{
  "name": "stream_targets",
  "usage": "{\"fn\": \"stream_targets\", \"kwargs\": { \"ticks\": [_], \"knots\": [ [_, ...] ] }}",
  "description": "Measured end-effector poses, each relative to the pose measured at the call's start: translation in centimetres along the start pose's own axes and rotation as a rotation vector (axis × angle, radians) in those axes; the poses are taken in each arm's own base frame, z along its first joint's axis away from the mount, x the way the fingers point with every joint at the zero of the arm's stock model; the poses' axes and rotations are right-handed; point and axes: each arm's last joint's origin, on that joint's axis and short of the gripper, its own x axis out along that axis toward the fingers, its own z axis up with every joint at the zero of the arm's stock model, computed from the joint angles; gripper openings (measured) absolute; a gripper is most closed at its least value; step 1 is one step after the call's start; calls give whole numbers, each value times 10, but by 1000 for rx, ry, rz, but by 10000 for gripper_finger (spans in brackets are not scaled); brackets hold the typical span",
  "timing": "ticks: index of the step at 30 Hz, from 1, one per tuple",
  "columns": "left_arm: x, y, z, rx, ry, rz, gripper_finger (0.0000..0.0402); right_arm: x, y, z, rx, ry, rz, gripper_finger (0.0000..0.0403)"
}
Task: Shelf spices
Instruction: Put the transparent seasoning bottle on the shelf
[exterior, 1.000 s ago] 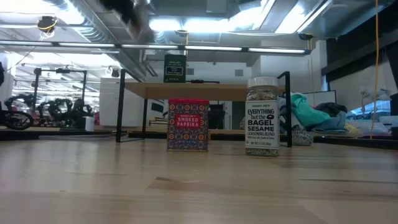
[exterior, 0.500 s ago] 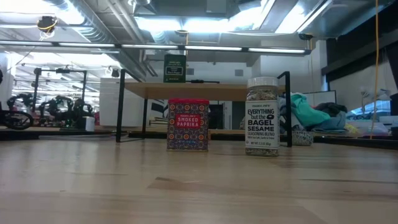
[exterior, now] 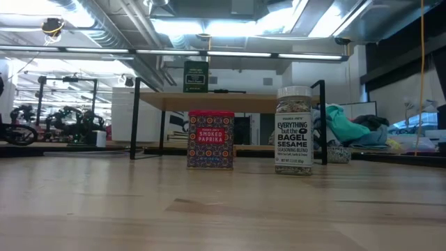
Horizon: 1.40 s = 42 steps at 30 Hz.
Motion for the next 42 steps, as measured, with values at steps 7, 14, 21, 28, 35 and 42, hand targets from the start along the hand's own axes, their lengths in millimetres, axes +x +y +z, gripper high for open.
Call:
{"fn": "stream_targets", "kwargs": {
  "ticks": [7,14,21,28,35,42],
  "knots": [
    [0,1,0,-23,12,21,175,0,0,0,-2,2,1,326],
    [0,10,9,102,-24,130,175,0,0,0,-2,2,1,326],
    [-2,32,40,366,-194,459,175,0,0,0,-2,2,1,326],
    [-13,48,62,349,-422,948,175,0,0,0,-2,2,0,326],
    [-24,48,72,338,-581,1098,175,0,0,0,-2,2,1,326],
    [-25,46,75,328,-621,1092,175,0,0,0,-2,1,1,326]
  ]
}}
